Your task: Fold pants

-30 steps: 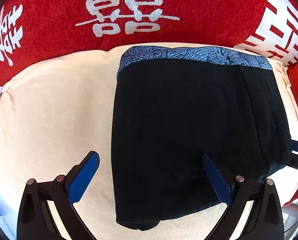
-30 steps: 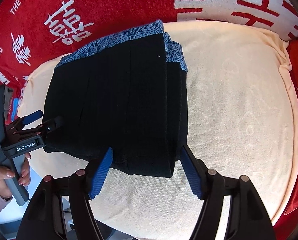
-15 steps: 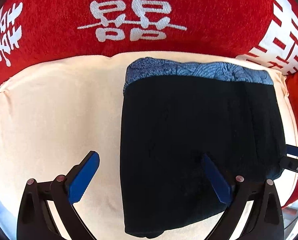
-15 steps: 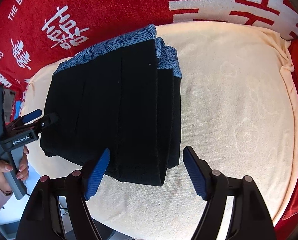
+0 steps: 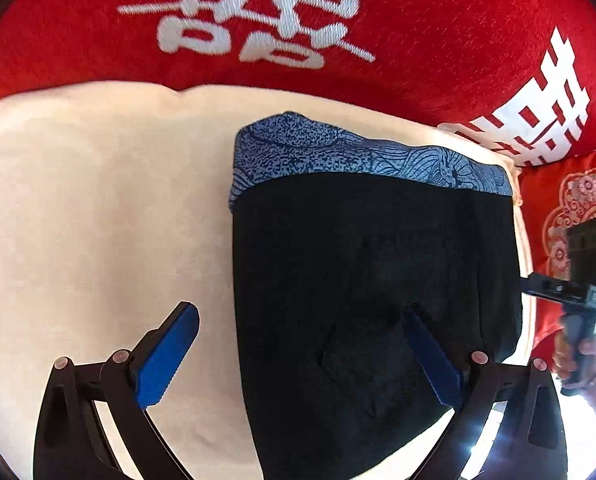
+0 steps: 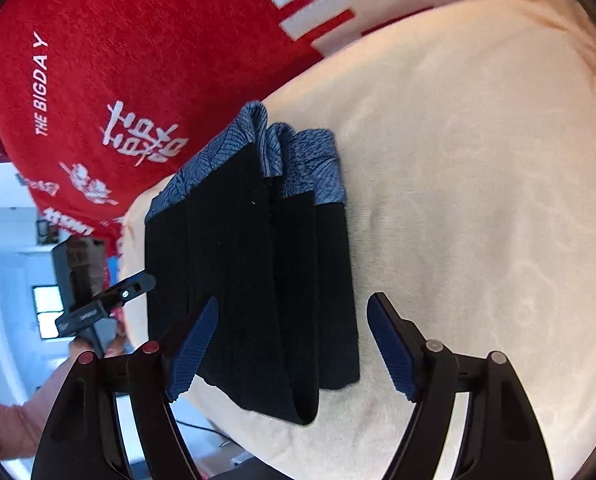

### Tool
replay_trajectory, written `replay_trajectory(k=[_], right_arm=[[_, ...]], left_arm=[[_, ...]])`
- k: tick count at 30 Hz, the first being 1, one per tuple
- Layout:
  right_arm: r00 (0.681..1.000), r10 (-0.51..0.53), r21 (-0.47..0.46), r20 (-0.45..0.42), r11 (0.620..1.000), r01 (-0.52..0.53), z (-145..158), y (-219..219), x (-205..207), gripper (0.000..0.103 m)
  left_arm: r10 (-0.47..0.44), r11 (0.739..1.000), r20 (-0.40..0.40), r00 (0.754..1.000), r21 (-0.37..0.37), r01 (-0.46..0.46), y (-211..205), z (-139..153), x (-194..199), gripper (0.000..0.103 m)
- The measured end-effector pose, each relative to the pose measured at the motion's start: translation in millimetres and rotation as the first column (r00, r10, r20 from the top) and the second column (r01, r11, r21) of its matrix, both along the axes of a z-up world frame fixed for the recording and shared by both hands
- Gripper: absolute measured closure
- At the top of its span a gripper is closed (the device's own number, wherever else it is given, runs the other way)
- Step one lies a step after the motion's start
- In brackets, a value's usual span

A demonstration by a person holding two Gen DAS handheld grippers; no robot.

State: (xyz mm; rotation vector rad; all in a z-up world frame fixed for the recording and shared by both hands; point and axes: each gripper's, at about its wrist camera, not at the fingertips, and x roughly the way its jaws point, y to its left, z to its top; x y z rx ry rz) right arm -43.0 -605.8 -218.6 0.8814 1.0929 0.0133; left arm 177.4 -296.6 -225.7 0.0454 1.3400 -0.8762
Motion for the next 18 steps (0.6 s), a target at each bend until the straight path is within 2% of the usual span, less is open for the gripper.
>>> replay_trajectory(k=[3,6,9,12,14,18], right_arm=[[0.999,0.041,0.025,-0.003,0.999,-0.041,-12,-3,7,0.023],[0.998,0.068,0.082,0.015,0.994,-0.069,-25,-7,9,0.023],[0.997,0.055,0.163,0.053,0.985,-0.063,-35,-10,18,0.023],[0.998,0.027,0.189,0.049,0.981,-0.036,-39,-10,25,0.022],[0.999,0.014,0.191,0.036,0.981,-0.02,-39,-11,25,0.024],[1.0,0.022,0.155,0.014,0.988,-0.024,-36,-9,23,0.034]], left_arm=[[-0.048,0.999,0.021,0.999,0.007,0.048,-9,-6,0,0.001],[-0.075,0.997,0.029,0.997,-0.021,0.076,-18,-9,0,0.001],[-0.066,0.997,0.027,0.997,-0.044,0.067,-30,-13,0,0.001],[-0.035,0.998,0.034,0.999,-0.052,0.037,-35,-15,-2,0.001],[-0.025,0.998,0.056,0.998,-0.058,0.028,-35,-12,-6,0.009],[-0.019,0.998,0.098,0.995,-0.059,0.025,-34,-2,-15,0.02]])
